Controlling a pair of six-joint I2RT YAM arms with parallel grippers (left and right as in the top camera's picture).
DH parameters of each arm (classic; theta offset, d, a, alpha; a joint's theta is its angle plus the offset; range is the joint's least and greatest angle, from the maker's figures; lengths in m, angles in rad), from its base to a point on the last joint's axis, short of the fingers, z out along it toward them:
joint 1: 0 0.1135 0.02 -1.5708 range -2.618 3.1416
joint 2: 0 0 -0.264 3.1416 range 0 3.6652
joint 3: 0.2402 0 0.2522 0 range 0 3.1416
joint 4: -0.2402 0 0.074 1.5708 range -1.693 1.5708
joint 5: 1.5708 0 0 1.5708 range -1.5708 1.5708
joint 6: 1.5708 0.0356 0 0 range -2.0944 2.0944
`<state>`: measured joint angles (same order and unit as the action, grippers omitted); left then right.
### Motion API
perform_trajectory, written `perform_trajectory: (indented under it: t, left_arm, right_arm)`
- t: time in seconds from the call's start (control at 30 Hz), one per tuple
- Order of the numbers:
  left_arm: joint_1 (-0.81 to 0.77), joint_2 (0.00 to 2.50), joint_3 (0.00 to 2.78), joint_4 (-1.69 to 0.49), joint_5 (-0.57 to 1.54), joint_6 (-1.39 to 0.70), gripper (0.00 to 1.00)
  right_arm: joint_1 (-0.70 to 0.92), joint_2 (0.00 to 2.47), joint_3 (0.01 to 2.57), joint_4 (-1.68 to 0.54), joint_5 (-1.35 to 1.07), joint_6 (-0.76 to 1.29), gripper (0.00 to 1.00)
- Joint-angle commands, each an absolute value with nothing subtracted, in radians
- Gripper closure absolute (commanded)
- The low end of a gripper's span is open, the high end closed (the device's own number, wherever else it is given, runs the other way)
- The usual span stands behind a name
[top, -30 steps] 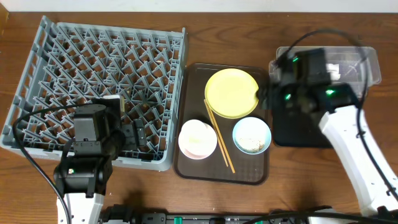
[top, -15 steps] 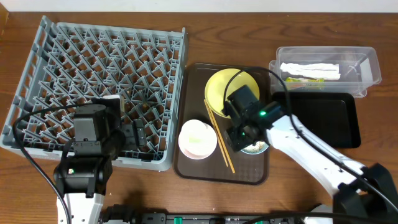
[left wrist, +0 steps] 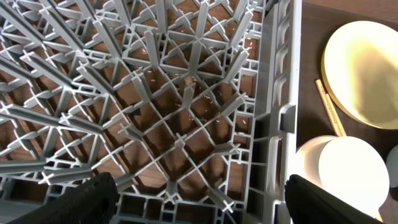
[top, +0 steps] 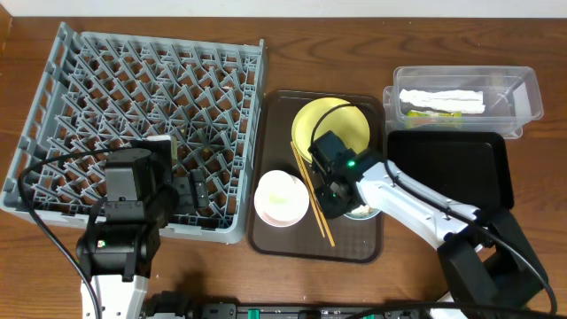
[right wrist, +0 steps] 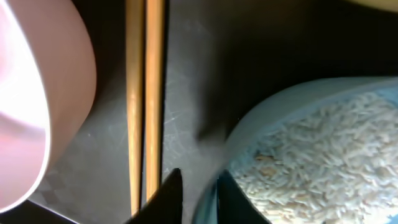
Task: Sort waste into correct bins and load items into the dishwasher
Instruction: 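Grasp the light-blue bowl of rice with the right gripper, then tip the blue bowl over the black tray to pour out rice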
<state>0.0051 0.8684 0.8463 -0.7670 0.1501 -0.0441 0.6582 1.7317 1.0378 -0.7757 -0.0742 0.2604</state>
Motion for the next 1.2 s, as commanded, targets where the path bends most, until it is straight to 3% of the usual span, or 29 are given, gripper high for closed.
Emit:
perform_trajectory:
  t: [0.0,0.1,0.4,0.6,0.9,1.17]
  left_arm:
    - [0.002,0.868,0.866,-0.77,0.141,-0.027,0.11]
    - [0.002,0.868,0.866,-0.77,0.141,-0.027,0.11]
    - [0.002,0.868,0.866,-0.77,0.141,-0.027,0.11]
    - [0.002,0.868,0.866,-0.77,0.141,-0.027,0.11]
    - [0.002,0.868,0.866,-0.77,0.141,-0.027,0.11]
    - [0.002,0.868,0.866,-0.77,0.141,-0.027,0.11]
  right_arm:
    - [0.669,1.732,1.034,-0.763,-0.047,0.303,0.91]
    - [0.669,1.727,1.036,-0.763,-0.023,0.319,0.99]
    - [0.621,1.591,1.115,-0.788,-0.035,0.318,0.99]
    - [0.456,1.443,1.12,-0.771,-0.112,0.317,0.99]
    - [0.056,1.468,1.083,-0.769,-0.68,0.153,0.99]
    - [-0.147,1.554,0.983,-0.675,-1.016,0.096,0.99]
